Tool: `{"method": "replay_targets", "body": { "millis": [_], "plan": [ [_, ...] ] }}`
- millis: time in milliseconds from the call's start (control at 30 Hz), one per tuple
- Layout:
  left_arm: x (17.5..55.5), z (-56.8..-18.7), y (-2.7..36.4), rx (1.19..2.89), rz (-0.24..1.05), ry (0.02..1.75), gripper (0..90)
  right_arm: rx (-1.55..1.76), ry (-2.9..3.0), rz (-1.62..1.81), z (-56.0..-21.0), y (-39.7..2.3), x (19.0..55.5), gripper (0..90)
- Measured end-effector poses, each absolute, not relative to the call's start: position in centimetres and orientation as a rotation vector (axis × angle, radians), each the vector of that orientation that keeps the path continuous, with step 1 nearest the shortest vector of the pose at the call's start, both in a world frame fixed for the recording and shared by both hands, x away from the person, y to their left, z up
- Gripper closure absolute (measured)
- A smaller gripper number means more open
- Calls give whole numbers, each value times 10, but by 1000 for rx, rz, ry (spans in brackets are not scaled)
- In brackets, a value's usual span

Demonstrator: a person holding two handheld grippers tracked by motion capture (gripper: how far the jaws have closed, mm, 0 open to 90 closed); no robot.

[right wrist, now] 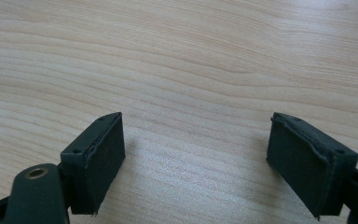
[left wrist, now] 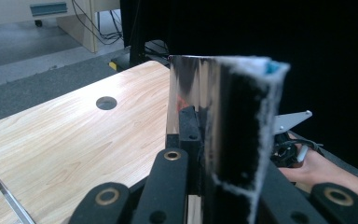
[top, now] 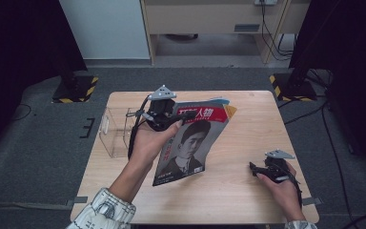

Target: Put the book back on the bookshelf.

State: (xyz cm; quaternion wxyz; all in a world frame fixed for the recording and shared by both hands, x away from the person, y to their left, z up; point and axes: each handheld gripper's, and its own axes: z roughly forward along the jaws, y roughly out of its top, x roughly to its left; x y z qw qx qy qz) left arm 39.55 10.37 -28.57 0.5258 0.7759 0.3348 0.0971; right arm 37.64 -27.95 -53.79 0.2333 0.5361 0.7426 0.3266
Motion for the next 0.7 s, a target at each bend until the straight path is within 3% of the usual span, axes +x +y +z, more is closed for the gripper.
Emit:
{"method": "replay_targets", "body": {
  "millis": [700],
  "plan": [
    [379,-274,127,1852,233,789,865,1467,2042,898,-538,-280,376,189]
  ]
}}
